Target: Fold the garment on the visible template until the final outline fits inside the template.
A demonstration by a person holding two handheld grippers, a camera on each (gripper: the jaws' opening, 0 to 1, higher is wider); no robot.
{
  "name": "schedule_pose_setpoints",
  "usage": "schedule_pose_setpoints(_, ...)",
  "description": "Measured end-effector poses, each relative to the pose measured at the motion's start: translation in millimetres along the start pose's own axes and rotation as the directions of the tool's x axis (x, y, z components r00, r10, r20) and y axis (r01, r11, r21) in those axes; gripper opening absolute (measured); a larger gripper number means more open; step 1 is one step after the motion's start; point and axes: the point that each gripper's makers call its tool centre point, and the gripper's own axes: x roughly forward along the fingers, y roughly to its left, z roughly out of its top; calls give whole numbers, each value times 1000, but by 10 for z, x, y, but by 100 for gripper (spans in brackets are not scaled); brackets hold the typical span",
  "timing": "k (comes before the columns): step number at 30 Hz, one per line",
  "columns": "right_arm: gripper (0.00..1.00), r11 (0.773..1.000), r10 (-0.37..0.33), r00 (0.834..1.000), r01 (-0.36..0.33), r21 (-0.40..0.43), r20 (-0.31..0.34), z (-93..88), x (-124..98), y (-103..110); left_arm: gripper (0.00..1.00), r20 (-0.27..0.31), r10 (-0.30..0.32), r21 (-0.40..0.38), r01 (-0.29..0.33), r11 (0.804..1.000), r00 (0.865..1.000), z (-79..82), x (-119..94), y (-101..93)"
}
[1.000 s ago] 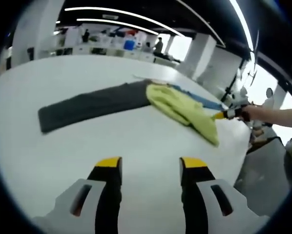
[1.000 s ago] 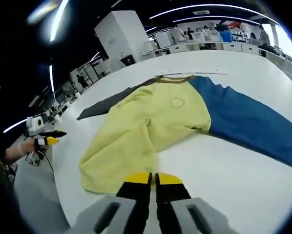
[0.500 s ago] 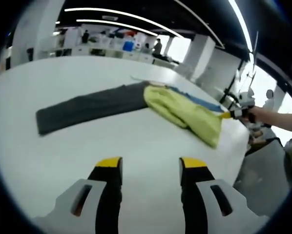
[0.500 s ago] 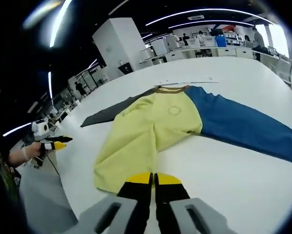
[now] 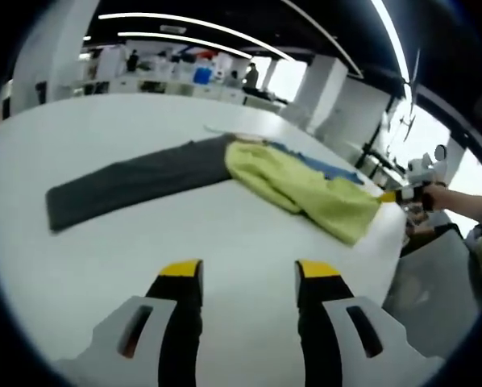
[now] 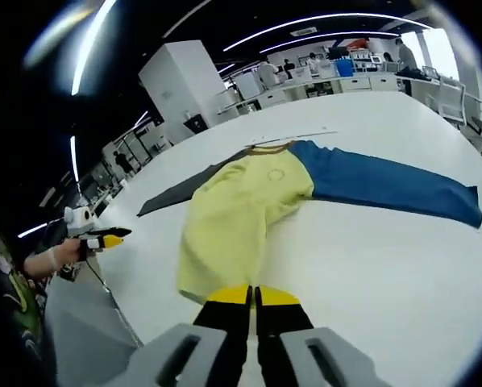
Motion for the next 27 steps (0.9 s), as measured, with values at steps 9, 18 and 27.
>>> schedule_pose_setpoints(9, 0, 999, -20, 1000, 19, 48, 9, -184, -82, 29, 42, -9, -33, 17, 33, 999, 999, 36, 92, -39)
schedule_pose_setpoints(18, 0, 996, -43, 999, 43, 81, 3, -256, -79, -40, 39, -10, -84, 35, 84, 996, 996, 118, 340, -240)
schedule_pose_setpoints(27, 0, 997, -41, 999, 40, 71, 4, -222, -53, -68, 36, -58, -176, 78, 180, 981, 983, 152, 730, -580)
